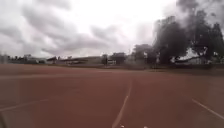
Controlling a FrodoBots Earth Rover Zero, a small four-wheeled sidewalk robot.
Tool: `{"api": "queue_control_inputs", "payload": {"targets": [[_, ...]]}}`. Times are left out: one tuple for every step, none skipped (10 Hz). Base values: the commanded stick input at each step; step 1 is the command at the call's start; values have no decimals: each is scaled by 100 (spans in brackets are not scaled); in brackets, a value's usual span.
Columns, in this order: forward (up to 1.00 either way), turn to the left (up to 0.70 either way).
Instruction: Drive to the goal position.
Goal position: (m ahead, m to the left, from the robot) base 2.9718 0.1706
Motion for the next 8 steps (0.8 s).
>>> {"api": "queue_control_inputs", "payload": {"targets": [[70, 0], [70, -6], [70, -15], [70, -24], [70, -32], [70, -35], [70, -35], [70, -35]]}}
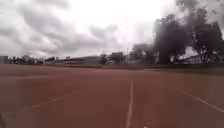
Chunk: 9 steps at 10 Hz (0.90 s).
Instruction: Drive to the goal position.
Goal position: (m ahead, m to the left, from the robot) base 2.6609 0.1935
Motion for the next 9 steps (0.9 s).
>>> {"api": "queue_control_inputs", "payload": {"targets": [[70, -35], [70, -35], [70, -35], [70, -35], [70, -35], [70, -30], [70, -12], [70, 0], [70, 0]]}}
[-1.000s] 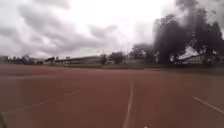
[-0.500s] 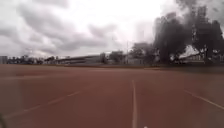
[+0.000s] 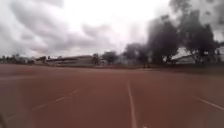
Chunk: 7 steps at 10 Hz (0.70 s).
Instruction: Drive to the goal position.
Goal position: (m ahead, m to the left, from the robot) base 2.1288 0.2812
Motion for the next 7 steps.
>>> {"api": "queue_control_inputs", "payload": {"targets": [[70, 0], [70, 0], [70, 0], [70, 0], [70, 0], [70, 0], [70, 0]]}}
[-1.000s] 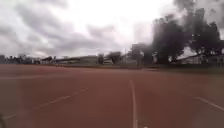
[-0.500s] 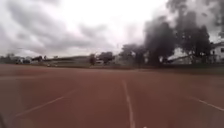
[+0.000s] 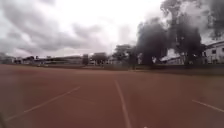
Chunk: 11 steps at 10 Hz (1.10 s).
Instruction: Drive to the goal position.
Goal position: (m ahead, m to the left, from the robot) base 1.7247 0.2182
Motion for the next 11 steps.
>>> {"api": "queue_control_inputs", "payload": {"targets": [[70, 0], [70, 0], [70, 0], [70, 0], [70, 0], [70, 0], [70, 0], [70, 0], [70, 0], [70, 0], [70, 0]]}}
